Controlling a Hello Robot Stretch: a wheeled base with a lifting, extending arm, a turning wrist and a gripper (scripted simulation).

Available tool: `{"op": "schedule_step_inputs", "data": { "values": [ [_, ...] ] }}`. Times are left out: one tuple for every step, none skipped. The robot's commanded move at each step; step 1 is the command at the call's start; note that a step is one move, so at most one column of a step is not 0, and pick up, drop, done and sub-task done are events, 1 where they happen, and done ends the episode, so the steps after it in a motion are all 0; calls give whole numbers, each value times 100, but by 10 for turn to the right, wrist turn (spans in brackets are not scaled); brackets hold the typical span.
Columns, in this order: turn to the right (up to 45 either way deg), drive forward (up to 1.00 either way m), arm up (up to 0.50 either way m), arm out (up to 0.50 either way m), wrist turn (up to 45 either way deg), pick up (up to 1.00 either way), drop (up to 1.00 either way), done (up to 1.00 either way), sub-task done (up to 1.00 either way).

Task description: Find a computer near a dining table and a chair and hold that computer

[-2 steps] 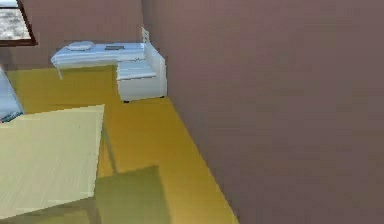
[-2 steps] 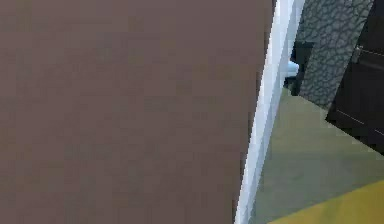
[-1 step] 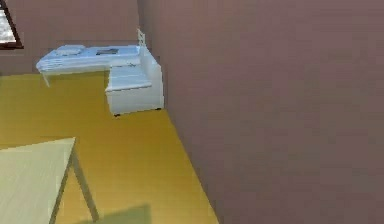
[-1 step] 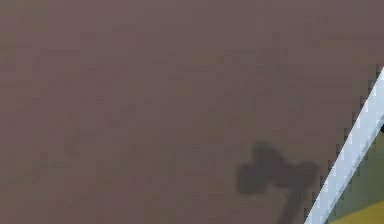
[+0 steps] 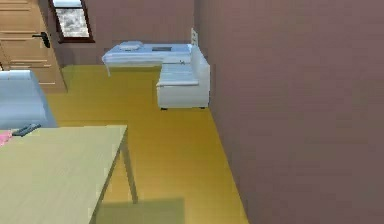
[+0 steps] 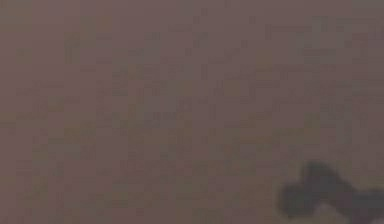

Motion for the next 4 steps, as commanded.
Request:
{"op": "schedule_step_inputs", "data": {
  "values": [
    [0, 100, 0, 0, 0, 0, 0, 0, 0],
    [-360, 0, 0, 0, 0, 0, 0, 0, 0],
    [0, 5, 0, 0, 0, 0, 0, 0, 0],
    [-450, 0, 0, 0, 0, 0, 0, 0, 0]
  ]
}}
